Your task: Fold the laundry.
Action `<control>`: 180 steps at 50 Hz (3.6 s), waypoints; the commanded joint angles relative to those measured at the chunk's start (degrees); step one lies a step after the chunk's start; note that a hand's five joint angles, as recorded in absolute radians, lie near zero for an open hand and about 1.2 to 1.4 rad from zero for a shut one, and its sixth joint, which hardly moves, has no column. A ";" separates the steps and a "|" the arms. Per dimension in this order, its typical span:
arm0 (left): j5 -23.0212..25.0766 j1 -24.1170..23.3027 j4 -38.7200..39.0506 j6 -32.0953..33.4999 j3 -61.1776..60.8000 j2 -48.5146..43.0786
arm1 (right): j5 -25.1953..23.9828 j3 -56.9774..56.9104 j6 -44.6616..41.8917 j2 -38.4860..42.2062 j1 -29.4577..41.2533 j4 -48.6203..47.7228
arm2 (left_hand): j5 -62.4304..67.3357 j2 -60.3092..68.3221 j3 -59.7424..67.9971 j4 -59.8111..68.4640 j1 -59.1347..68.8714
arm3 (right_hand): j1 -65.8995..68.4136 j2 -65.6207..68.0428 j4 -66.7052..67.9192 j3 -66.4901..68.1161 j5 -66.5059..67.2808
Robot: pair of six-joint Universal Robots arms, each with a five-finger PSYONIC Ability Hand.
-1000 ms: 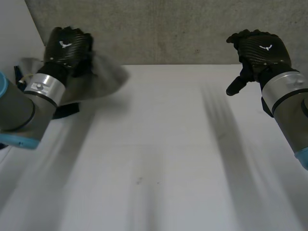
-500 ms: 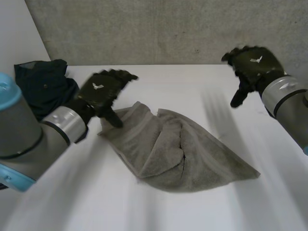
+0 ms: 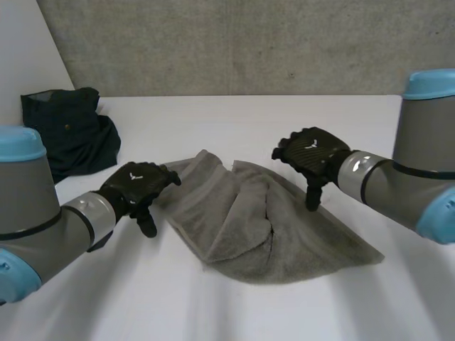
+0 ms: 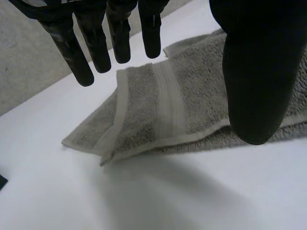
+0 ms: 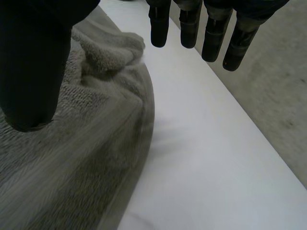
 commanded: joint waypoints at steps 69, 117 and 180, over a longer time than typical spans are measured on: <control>-3.83 -9.80 6.10 6.67 1.52 3.72 | -13.71 -36.41 -2.61 27.37 3.71 25.95 | 60.83 61.07 61.21 61.02 61.54 | -1.21 -2.70 -3.22 -2.03 -3.06; -13.59 -13.57 21.95 7.90 -3.66 -4.53 | 6.33 22.11 -6.04 -3.82 1.96 -14.20 | 41.69 41.92 42.07 41.87 42.40 | 68.79 67.30 66.78 67.97 66.94; 7.77 -0.39 6.63 7.72 4.86 -10.59 | -11.16 -11.72 -34.60 12.53 -2.79 18.22 | 12.57 12.81 12.95 12.76 13.28 | 8.30 6.80 6.29 7.47 6.45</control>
